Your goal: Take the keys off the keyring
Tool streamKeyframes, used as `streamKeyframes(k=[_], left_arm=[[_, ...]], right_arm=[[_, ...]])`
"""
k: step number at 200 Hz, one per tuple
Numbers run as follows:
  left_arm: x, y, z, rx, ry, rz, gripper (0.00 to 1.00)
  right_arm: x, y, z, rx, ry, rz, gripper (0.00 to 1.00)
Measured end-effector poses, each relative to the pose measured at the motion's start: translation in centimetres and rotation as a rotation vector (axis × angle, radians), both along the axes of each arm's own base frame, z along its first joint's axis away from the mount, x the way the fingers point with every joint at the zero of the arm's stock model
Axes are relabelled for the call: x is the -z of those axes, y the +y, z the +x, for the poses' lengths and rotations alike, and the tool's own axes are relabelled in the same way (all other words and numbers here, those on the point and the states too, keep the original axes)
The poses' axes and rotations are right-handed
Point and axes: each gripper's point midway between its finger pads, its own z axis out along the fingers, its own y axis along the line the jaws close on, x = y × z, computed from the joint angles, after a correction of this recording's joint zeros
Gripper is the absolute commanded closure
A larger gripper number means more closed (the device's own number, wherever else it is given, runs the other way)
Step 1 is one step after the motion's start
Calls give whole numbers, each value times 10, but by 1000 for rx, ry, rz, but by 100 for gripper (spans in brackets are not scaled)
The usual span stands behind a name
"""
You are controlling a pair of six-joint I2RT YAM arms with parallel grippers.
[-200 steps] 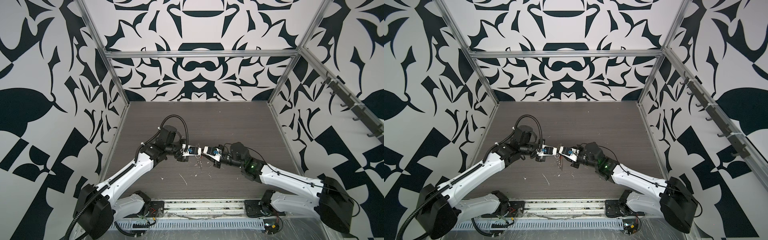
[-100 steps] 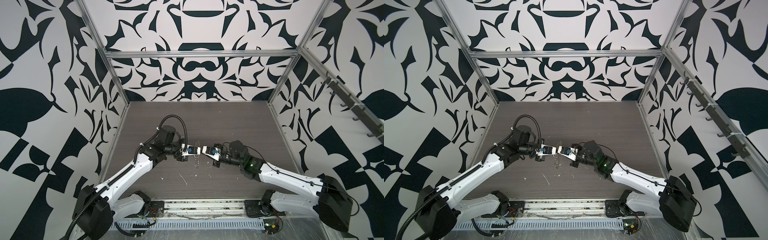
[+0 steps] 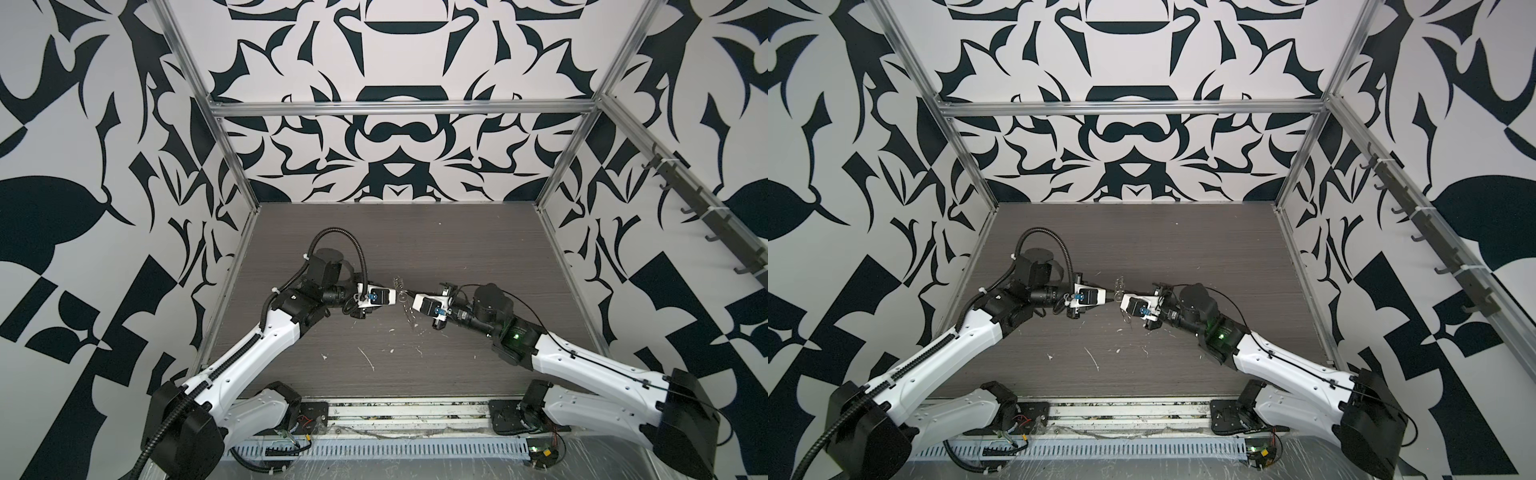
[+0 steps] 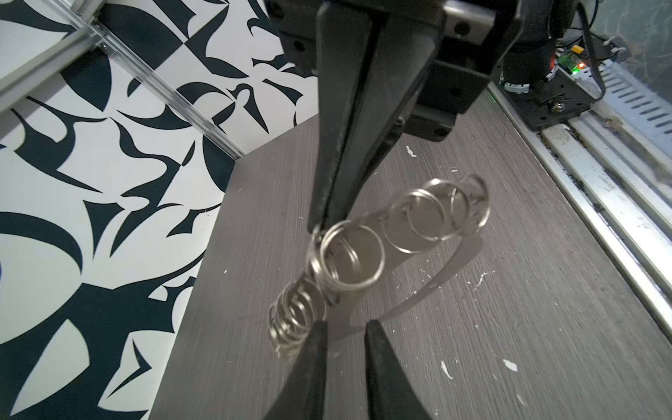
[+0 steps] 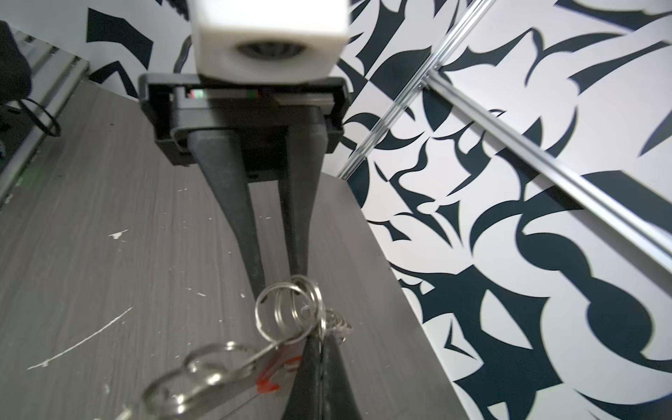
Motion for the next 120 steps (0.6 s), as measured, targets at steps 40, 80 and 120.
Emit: streamKeyframes(k=[40, 80, 120], left_arm=[[-15, -1, 7, 1, -32, -62, 79], [-31, 2, 21, -36, -80, -109, 76], [-52, 1, 37, -89, -129, -120, 69]], right_arm=[[-12, -5, 8, 59, -146, -29, 100], [-8, -8, 16, 100, -209, -88, 100], [3, -8, 19, 105, -216, -140, 100]])
